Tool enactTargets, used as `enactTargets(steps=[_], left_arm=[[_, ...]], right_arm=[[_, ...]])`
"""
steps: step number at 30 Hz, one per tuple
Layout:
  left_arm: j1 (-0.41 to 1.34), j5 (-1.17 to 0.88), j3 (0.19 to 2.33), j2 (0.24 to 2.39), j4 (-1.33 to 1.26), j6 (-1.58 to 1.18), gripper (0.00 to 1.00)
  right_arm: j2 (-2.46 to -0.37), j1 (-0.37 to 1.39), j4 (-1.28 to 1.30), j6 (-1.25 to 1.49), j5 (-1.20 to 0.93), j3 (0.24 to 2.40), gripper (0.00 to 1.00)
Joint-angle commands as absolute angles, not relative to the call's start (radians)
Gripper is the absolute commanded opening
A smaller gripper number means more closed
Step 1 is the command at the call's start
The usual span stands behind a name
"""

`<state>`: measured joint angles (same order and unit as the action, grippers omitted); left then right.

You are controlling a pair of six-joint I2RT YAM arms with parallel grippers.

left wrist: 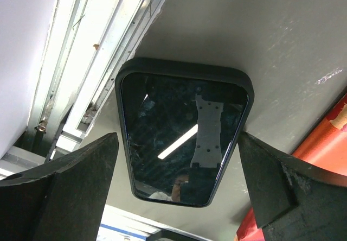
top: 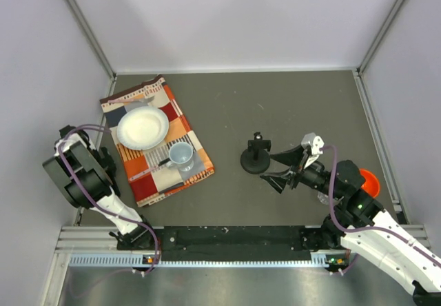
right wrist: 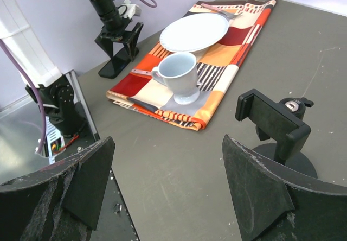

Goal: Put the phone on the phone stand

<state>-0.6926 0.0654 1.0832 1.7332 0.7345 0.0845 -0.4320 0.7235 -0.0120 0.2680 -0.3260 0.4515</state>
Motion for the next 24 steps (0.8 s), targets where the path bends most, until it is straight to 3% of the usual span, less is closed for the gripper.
enactTargets(steps=[1, 10, 13, 14, 20, 21, 22, 24], left_arm=[[-0.699, 0.049, 1.095, 1.773, 0.709, 0.097, 0.95], [-0.695, 0.06, 1.086, 1.787, 0.707, 0.097, 0.84], [-0.69, 0.07, 1.081, 1.795, 0.701, 0.089, 0.67], [-0.69, 0.074, 1.08, 1.795, 0.701, 0.087, 0.55], [-0.683, 0.159, 1.086, 1.766, 0.704, 0.054, 0.25], [-0.683, 0.169, 1.088, 1.755, 0.707, 0.046, 0.1], [-0.681, 0.179, 1.088, 1.75, 0.707, 0.04, 0.02], [-0.677, 0.213, 1.088, 1.729, 0.71, 0.019, 0.0]], right_arm=[[-0.428, 0.721, -0.041, 0.247, -0.308, 0.448, 0.81], [-0.426, 0.721, -0.046, 0.242, -0.293, 0.44, 0.82], [-0.42, 0.721, -0.045, 0.239, -0.284, 0.437, 0.82], [-0.417, 0.721, -0.044, 0.239, -0.282, 0.437, 0.82], [-0.413, 0.721, -0.052, 0.238, -0.278, 0.431, 0.82], [-0.413, 0.721, -0.055, 0.238, -0.279, 0.428, 0.82], [-0.414, 0.721, -0.058, 0.239, -0.279, 0.426, 0.82], [-0.419, 0.721, -0.067, 0.238, -0.278, 0.425, 0.82]])
